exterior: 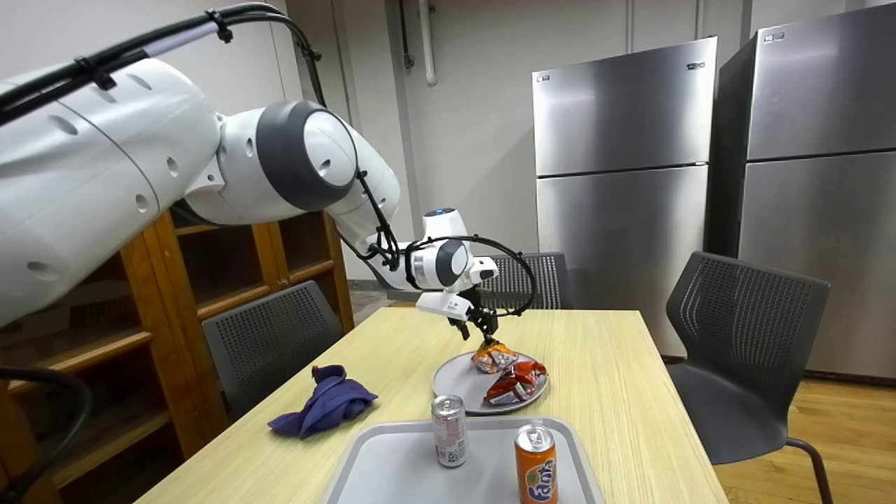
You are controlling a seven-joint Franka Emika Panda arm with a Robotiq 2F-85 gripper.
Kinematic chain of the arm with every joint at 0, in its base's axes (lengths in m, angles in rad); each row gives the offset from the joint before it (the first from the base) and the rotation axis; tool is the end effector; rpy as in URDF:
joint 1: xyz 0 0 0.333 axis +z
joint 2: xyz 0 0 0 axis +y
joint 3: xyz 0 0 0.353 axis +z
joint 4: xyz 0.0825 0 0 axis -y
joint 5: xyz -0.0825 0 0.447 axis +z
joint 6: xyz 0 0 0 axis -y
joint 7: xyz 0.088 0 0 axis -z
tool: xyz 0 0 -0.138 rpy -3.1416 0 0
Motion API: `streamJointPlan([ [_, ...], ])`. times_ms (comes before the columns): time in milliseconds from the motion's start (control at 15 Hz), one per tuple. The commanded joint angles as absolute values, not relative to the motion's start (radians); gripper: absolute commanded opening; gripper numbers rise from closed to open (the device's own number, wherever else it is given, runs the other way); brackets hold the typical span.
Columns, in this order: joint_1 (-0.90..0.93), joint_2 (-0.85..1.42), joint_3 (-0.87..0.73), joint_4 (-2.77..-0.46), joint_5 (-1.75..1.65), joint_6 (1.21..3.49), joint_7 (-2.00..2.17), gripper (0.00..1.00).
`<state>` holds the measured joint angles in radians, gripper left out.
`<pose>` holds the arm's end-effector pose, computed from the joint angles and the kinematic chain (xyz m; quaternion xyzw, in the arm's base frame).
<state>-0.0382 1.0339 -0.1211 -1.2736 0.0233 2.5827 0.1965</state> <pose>0.8482 -0.1100 0.0986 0.9782 -0.1480 0.1410 0.0373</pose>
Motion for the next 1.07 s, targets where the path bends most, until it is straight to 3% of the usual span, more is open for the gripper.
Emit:
streamJointPlan([
  [0, -0.043, 1.054, -0.120, -1.222, 0.032, 2.544, 0.215, 0.42],
  [400, -0.046, 1.052, -0.122, -1.223, 0.030, 2.548, 0.213, 0.00],
  [1000, -0.046, 0.993, -0.117, -1.285, 0.029, 2.596, 0.193, 0.00],
])
